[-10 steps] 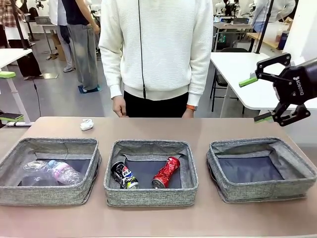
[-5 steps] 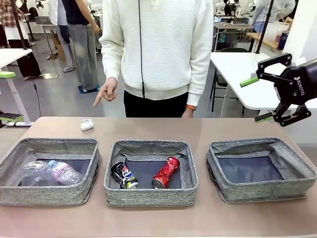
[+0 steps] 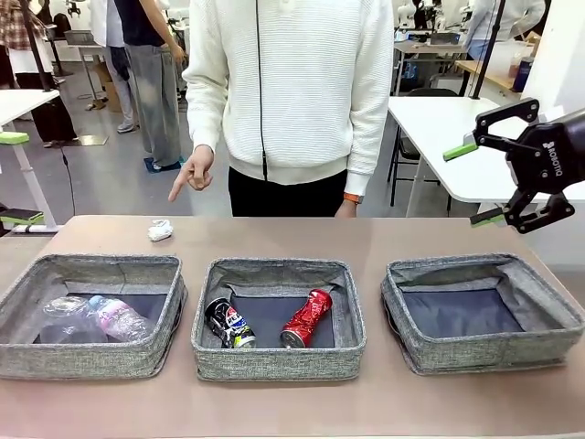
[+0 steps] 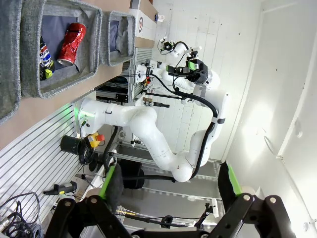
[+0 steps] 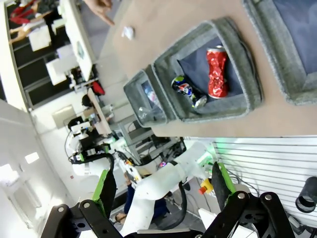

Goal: Sort the waste into the appropriate baskets.
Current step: Pick up the waste item pointed out by the person.

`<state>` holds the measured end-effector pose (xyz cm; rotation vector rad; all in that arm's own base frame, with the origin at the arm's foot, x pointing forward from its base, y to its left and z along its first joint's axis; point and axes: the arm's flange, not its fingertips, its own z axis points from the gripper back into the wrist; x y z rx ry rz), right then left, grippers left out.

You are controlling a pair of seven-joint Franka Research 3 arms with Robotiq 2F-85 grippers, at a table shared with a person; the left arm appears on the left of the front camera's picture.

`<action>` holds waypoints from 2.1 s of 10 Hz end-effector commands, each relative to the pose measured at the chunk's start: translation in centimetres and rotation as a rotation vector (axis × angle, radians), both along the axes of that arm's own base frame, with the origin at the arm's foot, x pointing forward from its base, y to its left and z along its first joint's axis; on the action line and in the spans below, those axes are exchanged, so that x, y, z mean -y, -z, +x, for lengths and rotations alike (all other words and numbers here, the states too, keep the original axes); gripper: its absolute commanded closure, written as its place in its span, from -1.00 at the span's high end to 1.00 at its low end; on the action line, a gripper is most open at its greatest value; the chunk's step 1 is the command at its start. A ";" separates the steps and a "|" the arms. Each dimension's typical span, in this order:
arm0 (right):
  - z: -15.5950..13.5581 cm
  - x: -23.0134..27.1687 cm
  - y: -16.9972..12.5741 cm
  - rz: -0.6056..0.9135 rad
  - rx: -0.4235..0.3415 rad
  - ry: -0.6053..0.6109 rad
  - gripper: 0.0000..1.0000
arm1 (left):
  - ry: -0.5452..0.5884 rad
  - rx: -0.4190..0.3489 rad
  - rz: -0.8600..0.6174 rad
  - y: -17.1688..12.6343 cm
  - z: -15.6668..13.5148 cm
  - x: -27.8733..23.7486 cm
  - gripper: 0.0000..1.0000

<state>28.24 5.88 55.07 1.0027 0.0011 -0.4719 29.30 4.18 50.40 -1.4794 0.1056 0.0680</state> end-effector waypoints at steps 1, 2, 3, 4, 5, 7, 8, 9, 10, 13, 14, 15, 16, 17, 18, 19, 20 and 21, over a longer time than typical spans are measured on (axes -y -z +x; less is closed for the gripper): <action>0.2 0.1 0.0 0.016 0.015 -0.014 1.00 | 0.012 0.028 0.169 -0.1 2.1 0.8 1.00; 0.2 0.1 0.0 0.016 0.015 -0.014 1.00 | 0.011 0.159 0.535 0.1 6.5 2.0 1.00; 0.2 0.1 0.0 0.016 0.015 -0.014 1.00 | -0.026 0.263 0.893 0.7 10.7 3.6 1.00; 0.2 0.1 0.0 0.016 0.015 -0.014 1.00 | -0.043 0.361 1.112 1.3 13.6 5.5 1.00; 0.2 0.1 0.0 0.016 0.015 -0.014 1.00 | -0.005 0.463 1.231 1.7 15.5 7.2 1.00; 0.2 0.1 0.0 0.016 0.015 -0.014 1.00 | 0.067 0.563 1.493 3.9 18.1 9.4 1.00; 0.2 0.1 0.0 0.016 0.015 -0.014 1.00 | 0.065 0.631 1.642 5.6 18.6 9.8 1.00; 0.2 0.1 0.0 0.016 0.015 -0.014 1.00 | 0.000 0.777 1.694 6.5 18.8 10.0 1.00; 0.2 0.1 0.0 0.016 0.015 -0.014 1.00 | 0.162 0.503 1.150 3.9 19.1 10.7 1.00; 0.2 0.1 0.0 0.016 0.015 -0.014 1.00 | 0.162 0.503 1.150 3.9 19.1 10.7 1.00; 0.2 0.1 0.0 0.016 0.015 -0.014 1.00 | 0.162 0.503 1.150 3.9 19.1 10.7 1.00; 0.2 0.1 0.0 0.016 0.015 -0.014 1.00 | 0.178 0.518 1.173 4.5 19.1 11.0 1.00; 0.2 0.1 0.0 0.016 0.015 -0.014 1.00 | 0.268 0.531 1.190 5.7 21.8 11.2 1.00; 0.2 0.1 0.0 0.016 0.015 -0.014 1.00 | 0.333 0.551 1.177 6.8 23.9 11.1 1.00; 0.2 0.1 0.0 0.016 0.015 -0.014 1.00 | 0.342 0.527 1.151 7.6 26.1 10.6 1.00; 0.2 0.1 0.0 0.016 0.015 -0.014 1.00 | 0.282 0.499 1.247 8.9 28.6 10.0 1.00; 0.2 0.1 0.0 0.016 0.015 -0.014 1.00 | 0.319 0.521 1.238 10.0 30.2 9.7 1.00; 0.2 0.1 0.0 0.016 0.015 -0.014 1.00 | 0.350 0.455 1.251 11.4 31.9 9.4 1.00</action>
